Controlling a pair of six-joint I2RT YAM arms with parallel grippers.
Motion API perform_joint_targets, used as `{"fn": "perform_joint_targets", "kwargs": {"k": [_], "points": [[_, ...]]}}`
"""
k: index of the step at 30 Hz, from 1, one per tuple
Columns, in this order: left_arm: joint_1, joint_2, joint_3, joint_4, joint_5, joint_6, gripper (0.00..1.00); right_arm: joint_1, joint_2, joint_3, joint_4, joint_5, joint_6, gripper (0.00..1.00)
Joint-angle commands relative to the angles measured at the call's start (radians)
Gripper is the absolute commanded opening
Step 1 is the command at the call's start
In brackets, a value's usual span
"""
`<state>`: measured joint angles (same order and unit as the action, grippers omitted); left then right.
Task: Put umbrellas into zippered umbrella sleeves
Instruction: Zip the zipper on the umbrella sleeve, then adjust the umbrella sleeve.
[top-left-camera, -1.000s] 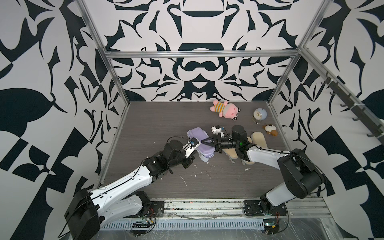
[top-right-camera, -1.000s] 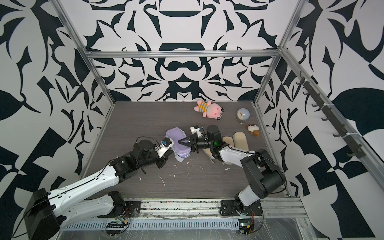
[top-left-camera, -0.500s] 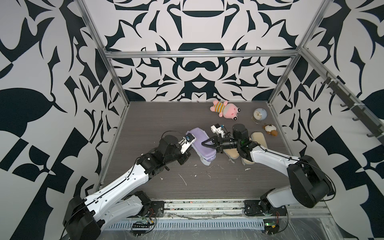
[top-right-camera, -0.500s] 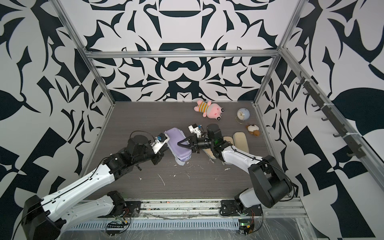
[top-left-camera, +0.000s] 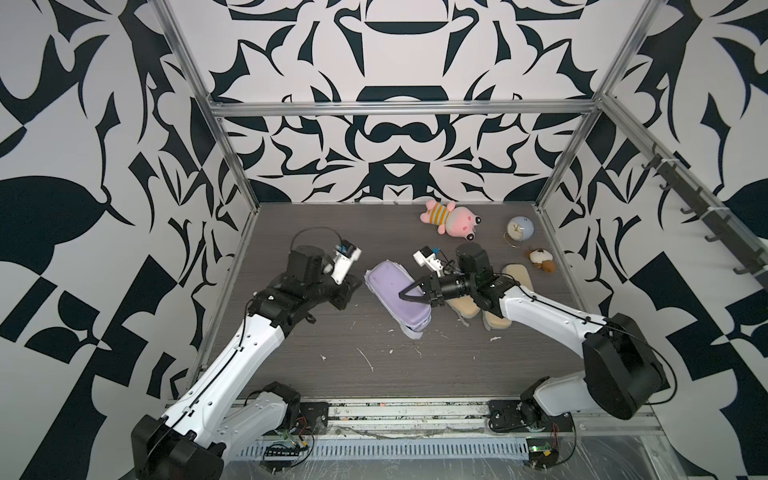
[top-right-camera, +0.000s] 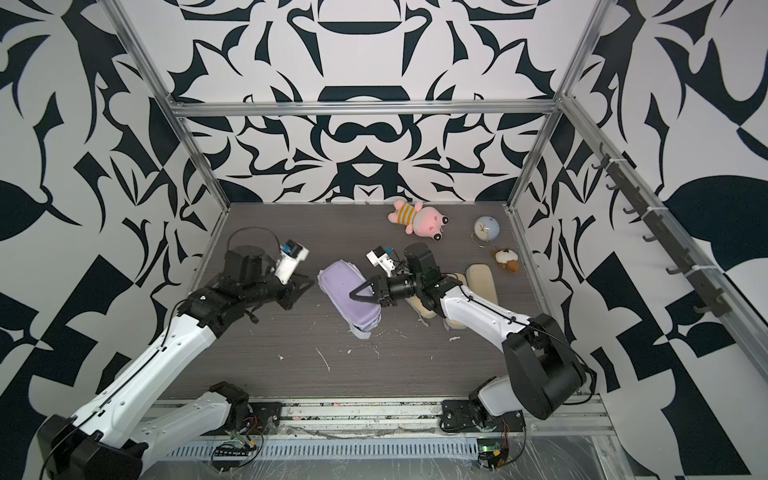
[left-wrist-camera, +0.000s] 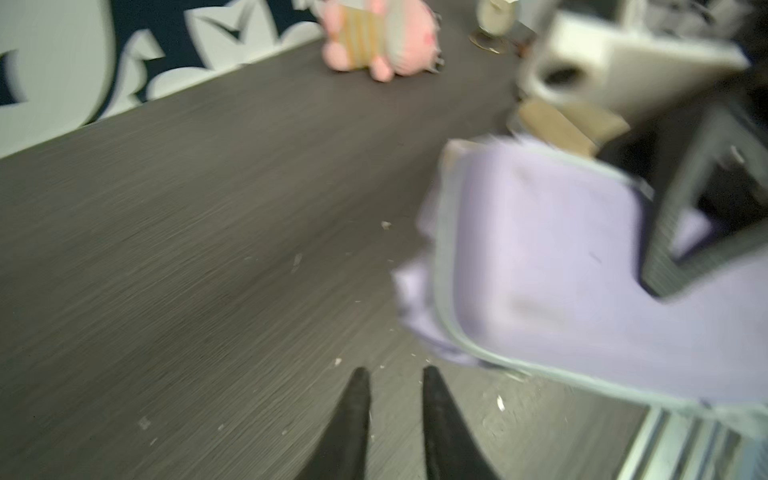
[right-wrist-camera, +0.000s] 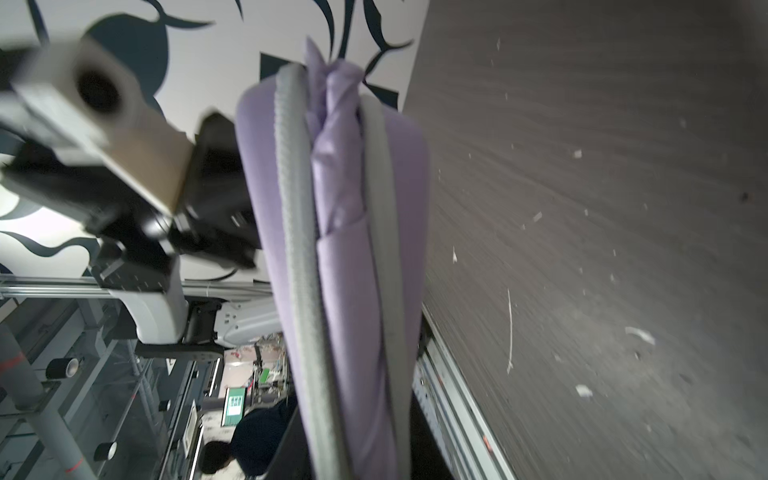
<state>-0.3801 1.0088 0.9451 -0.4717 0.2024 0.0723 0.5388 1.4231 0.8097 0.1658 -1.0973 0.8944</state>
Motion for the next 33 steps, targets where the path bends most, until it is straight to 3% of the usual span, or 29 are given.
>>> {"fn": "perform_joint_targets", "kwargs": {"k": [1, 4, 6, 9, 13, 16, 19, 25, 33], "points": [[0.041, -0.019, 0.047, 0.014, -0.006, -0.203, 0.51, -0.012, -0.015, -0.037, 0.096, -0.048, 0.08, 0.0], [0.055, -0.007, 0.03, 0.003, 0.001, -0.382, 0.58, -0.048, 0.011, -0.064, 0.314, 0.072, 0.23, 0.0], [0.055, -0.022, -0.022, 0.082, 0.052, -0.532, 0.63, -0.059, 0.018, -0.105, 0.47, 0.216, 0.323, 0.0], [0.032, -0.054, -0.192, 0.366, 0.141, -0.859, 0.71, -0.037, 0.037, -0.192, 0.712, 0.473, 0.43, 0.0], [-0.085, -0.045, -0.387, 0.665, 0.066, -1.112, 0.84, 0.033, 0.043, -0.278, 0.835, 0.767, 0.456, 0.0], [-0.192, -0.004, -0.449, 0.825, -0.015, -1.2, 0.92, 0.105, 0.035, -0.307, 0.856, 0.947, 0.448, 0.0], [-0.242, 0.051, -0.47, 0.915, -0.049, -1.241, 0.97, 0.16, 0.038, -0.321, 0.895, 1.079, 0.451, 0.0], [-0.277, 0.195, -0.486, 1.115, -0.04, -1.326, 0.97, 0.245, 0.054, -0.294, 0.932, 1.231, 0.486, 0.0], [-0.338, 0.338, -0.476, 1.238, -0.056, -1.369, 0.93, 0.3, 0.076, -0.252, 0.97, 1.4, 0.535, 0.0]]}}
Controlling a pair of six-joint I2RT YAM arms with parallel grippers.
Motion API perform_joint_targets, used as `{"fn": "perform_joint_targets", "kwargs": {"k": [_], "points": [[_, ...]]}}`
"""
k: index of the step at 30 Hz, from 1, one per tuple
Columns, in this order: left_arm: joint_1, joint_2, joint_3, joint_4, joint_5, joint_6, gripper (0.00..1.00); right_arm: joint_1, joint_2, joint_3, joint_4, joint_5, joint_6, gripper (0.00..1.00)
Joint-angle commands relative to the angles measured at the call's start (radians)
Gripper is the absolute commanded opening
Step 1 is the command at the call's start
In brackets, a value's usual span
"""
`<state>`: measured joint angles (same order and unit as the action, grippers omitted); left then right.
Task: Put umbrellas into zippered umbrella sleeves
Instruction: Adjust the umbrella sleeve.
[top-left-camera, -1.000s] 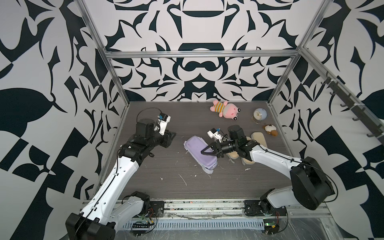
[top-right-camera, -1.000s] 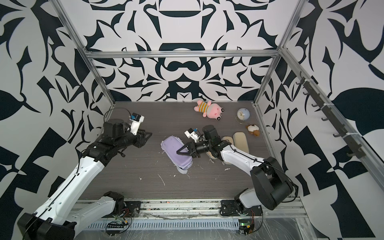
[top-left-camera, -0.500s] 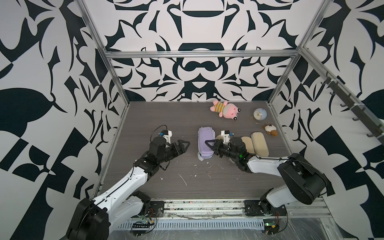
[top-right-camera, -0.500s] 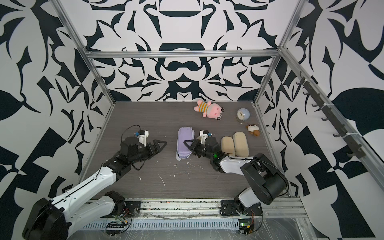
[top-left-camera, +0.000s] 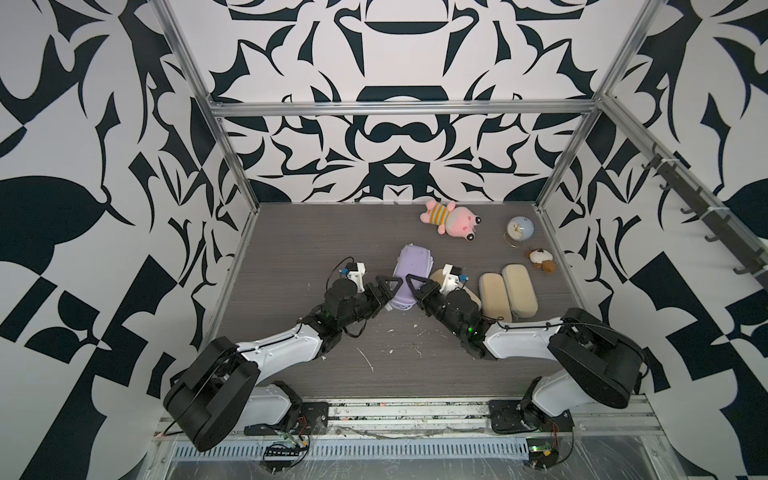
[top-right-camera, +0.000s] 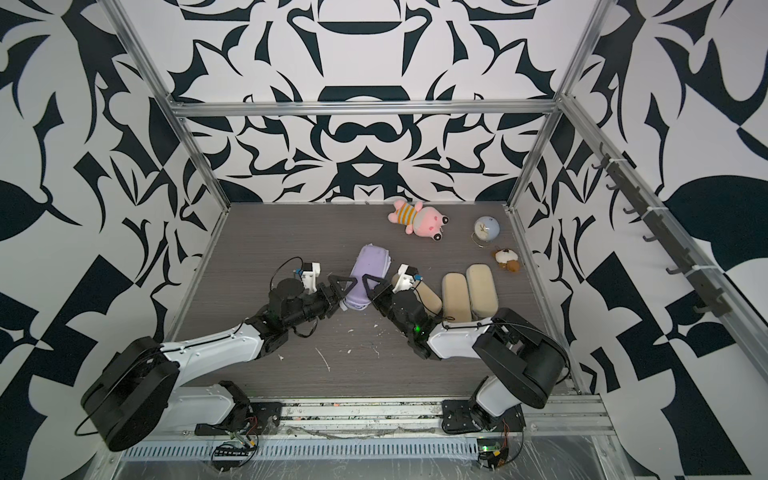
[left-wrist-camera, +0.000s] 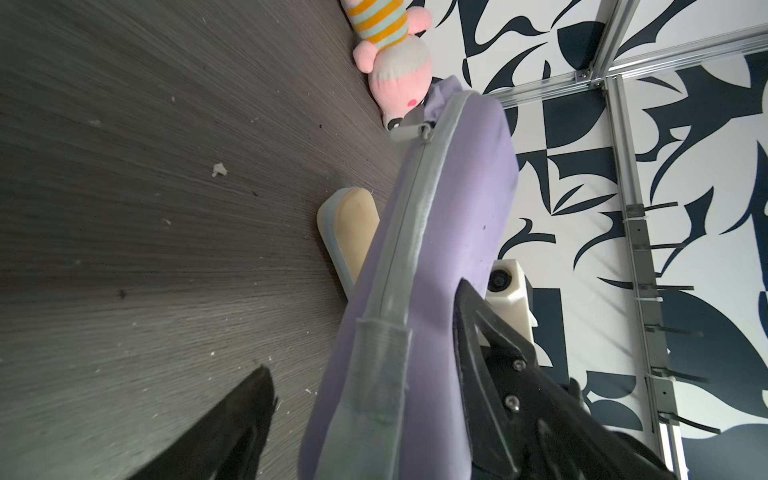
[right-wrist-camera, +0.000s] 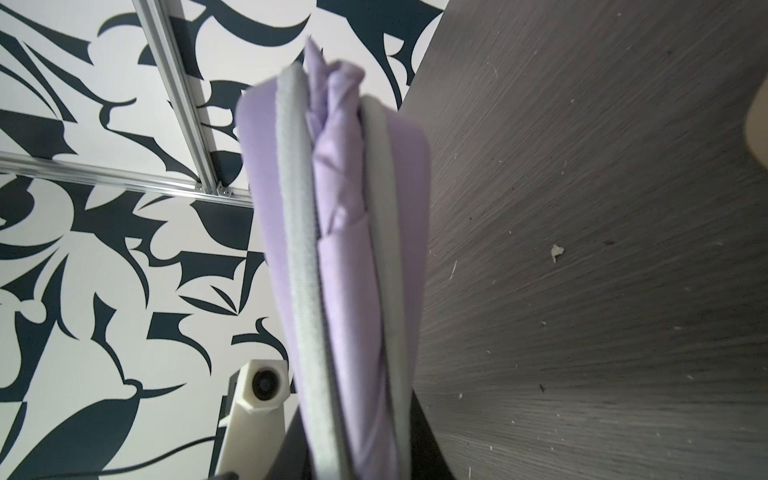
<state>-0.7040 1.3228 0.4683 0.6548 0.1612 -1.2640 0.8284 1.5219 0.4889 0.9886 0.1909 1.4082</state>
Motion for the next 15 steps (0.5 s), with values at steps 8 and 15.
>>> {"fn": "perform_joint_targets", "kwargs": {"k": [8, 15], "points": [[-0.037, 0.111, -0.035, 0.356, -0.069, -0.065, 0.52, 0.048, 0.013, 0.126, 0.14, 0.125, 0.051, 0.12], [0.203, 0.043, -0.075, 0.378, 0.206, -0.061, 0.11, -0.1, -0.099, 0.07, -0.144, -0.324, -0.111, 0.62]]}}
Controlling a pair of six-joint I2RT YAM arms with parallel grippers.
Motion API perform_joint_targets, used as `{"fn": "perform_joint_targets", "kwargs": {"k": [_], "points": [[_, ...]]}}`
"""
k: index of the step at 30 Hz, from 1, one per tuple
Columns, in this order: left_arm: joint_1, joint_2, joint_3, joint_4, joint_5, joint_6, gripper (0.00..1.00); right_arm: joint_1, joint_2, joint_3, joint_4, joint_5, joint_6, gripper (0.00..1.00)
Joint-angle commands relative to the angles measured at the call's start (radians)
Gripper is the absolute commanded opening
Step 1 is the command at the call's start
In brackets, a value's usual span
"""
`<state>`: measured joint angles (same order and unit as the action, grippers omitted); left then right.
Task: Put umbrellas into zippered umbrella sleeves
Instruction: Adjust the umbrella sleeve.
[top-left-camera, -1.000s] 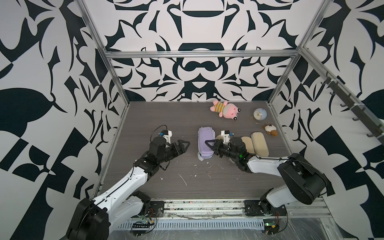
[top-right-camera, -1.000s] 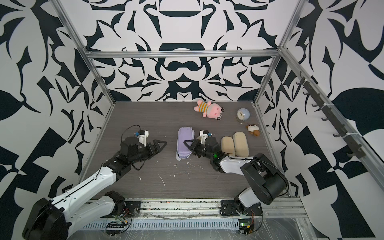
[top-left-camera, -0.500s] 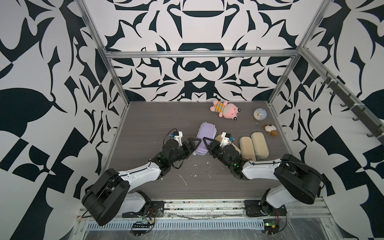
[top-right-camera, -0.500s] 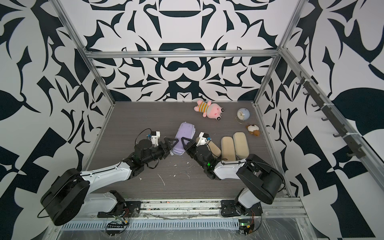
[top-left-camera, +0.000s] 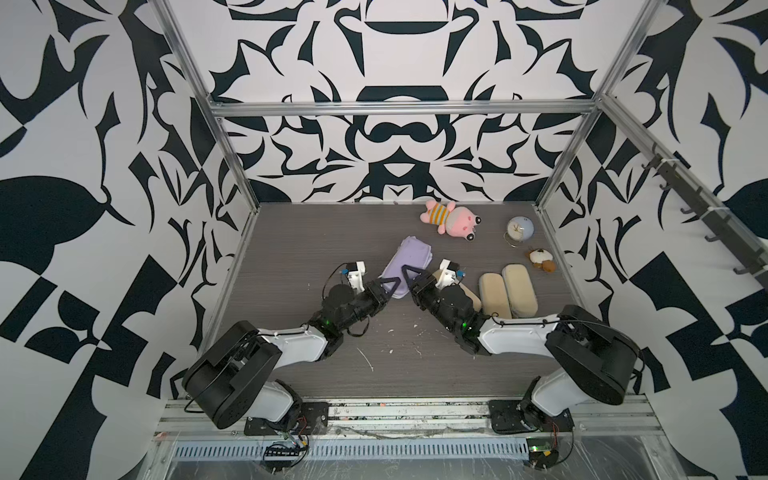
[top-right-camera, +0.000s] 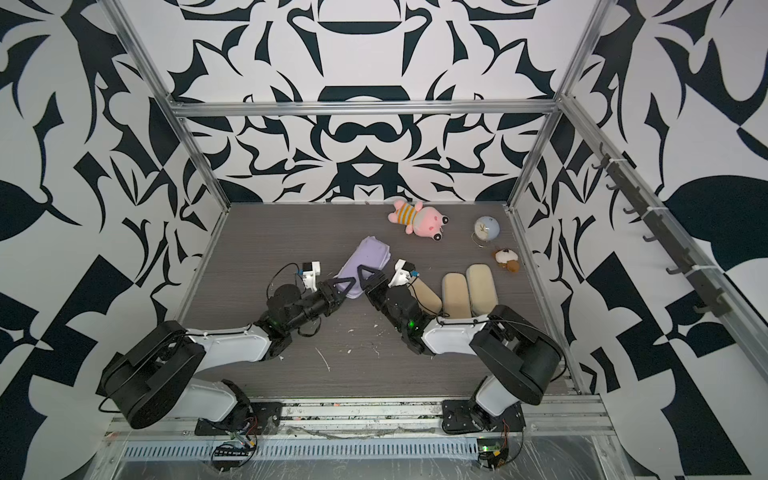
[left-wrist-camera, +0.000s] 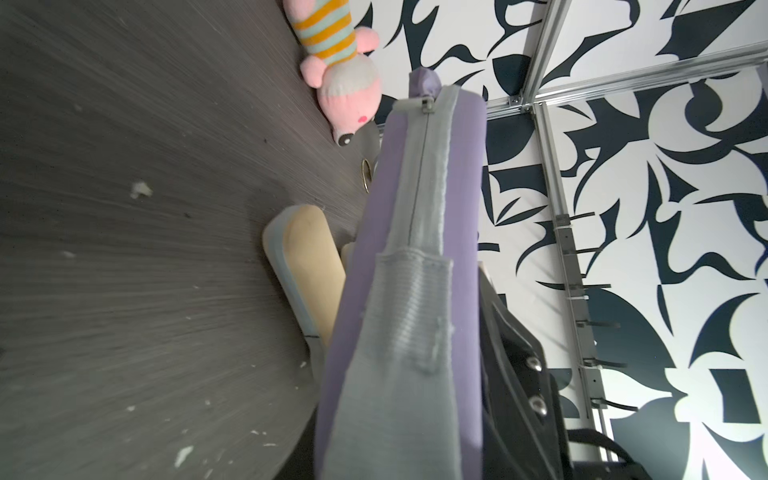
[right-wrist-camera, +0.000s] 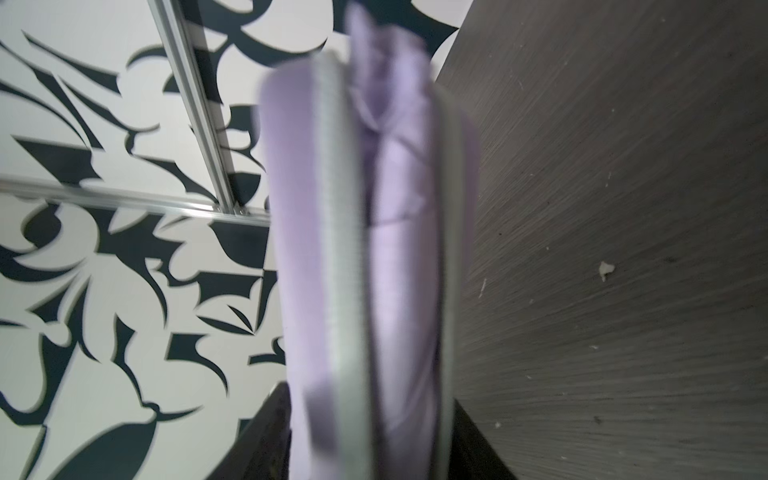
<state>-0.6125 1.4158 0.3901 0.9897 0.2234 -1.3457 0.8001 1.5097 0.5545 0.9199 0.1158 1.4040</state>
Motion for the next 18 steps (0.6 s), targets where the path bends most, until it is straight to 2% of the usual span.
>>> {"fn": "perform_joint_targets", "kwargs": {"k": [1, 4, 6, 8, 11, 12, 14, 18], "points": [[0.156, -0.063, 0.019, 0.002, 0.23, 0.039, 0.08, -0.123, -0.1, -0.006, -0.127, -0.34, -0.153, 0.63], [0.267, -0.119, 0.112, -0.245, 0.484, 0.197, 0.05, -0.307, -0.134, -0.015, -0.287, -0.649, -0.289, 0.67], [0.286, -0.158, 0.203, -0.511, 0.611, 0.382, 0.07, -0.42, -0.143, 0.022, -0.403, -0.855, -0.394, 0.68], [0.291, -0.173, 0.282, -0.737, 0.68, 0.53, 0.07, -0.483, -0.144, 0.104, -0.561, -0.986, -0.503, 0.7], [0.307, -0.157, 0.356, -0.893, 0.773, 0.636, 0.07, -0.505, -0.137, 0.239, -0.777, -1.082, -0.67, 0.97], [0.31, -0.152, 0.366, -0.907, 0.797, 0.646, 0.07, -0.505, -0.13, 0.272, -0.828, -1.094, -0.714, 0.98], [0.313, -0.149, 0.384, -0.928, 0.818, 0.662, 0.06, -0.506, -0.106, 0.301, -0.819, -1.136, -0.709, 0.98], [0.313, -0.105, 0.399, -0.942, 0.851, 0.665, 0.05, -0.508, -0.067, 0.268, -0.568, -1.195, -0.534, 0.98]]}}
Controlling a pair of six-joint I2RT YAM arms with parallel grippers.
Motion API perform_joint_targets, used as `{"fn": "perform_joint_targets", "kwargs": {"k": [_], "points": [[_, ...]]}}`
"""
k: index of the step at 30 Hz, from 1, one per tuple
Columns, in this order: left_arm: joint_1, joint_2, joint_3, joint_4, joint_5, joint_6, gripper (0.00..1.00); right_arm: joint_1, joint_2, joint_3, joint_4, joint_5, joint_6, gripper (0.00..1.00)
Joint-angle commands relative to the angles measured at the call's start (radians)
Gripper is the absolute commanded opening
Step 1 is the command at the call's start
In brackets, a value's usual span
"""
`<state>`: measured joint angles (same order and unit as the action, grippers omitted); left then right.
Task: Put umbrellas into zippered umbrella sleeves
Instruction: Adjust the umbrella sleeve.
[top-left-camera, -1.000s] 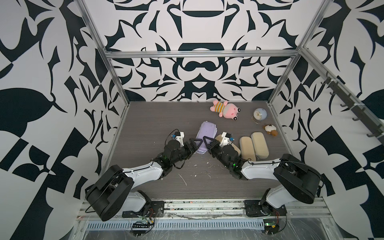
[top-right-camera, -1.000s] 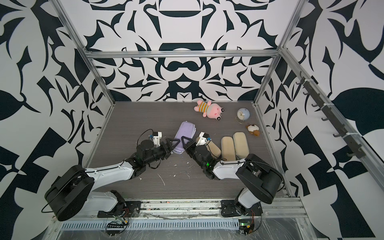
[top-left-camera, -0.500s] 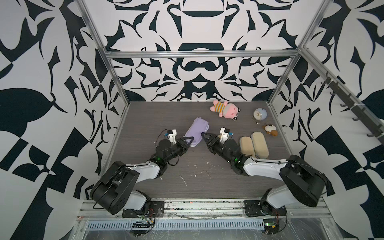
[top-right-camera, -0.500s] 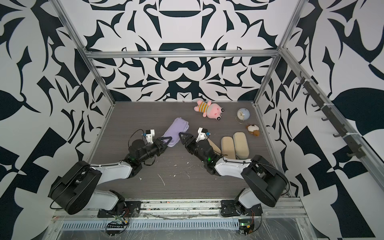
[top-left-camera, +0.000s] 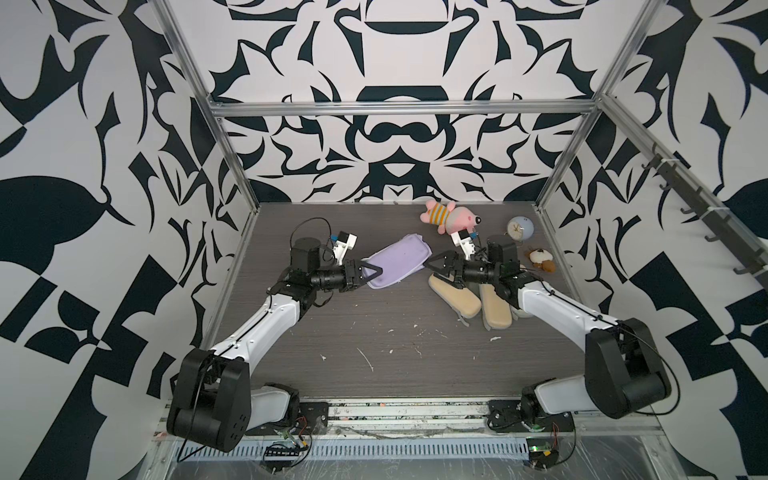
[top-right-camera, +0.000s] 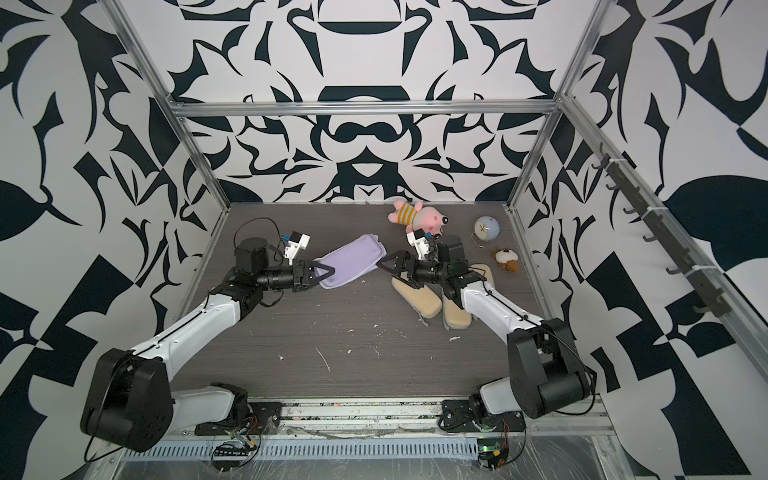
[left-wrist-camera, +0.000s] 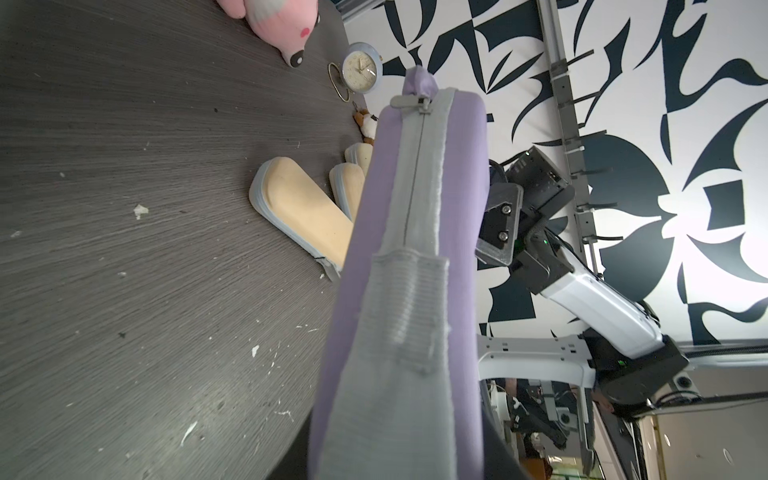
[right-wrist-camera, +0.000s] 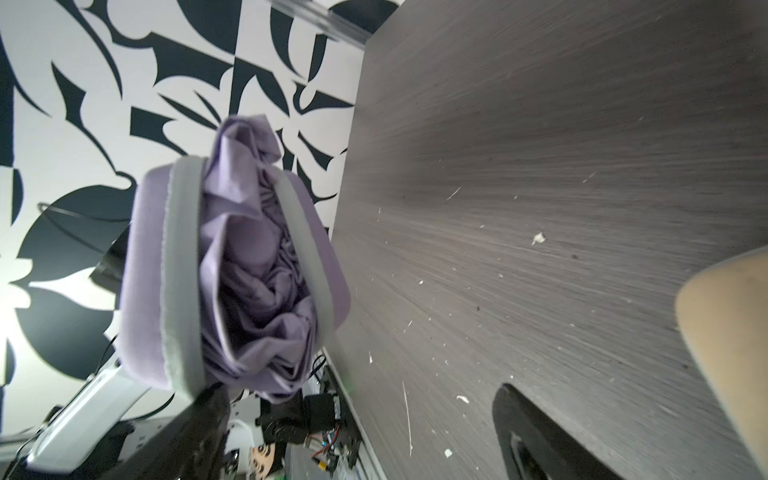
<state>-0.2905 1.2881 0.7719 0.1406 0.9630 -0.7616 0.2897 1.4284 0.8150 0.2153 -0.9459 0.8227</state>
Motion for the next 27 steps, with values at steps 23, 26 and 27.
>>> {"fn": "perform_joint_targets", "kwargs": {"k": [23, 26, 27], "points": [[-0.015, 0.057, 0.087, -0.299, 0.254, 0.236, 0.02, 0.07, 0.076, 0.16, -0.062, -0.176, -0.048, 0.89], [-0.016, 0.075, 0.131, -0.389, 0.255, 0.315, 0.04, 0.082, 0.092, 0.15, 0.027, -0.225, 0.016, 0.7], [-0.015, 0.085, 0.144, -0.395, 0.252, 0.323, 0.05, 0.088, 0.095, 0.147, 0.037, -0.232, 0.025, 0.62]]}}
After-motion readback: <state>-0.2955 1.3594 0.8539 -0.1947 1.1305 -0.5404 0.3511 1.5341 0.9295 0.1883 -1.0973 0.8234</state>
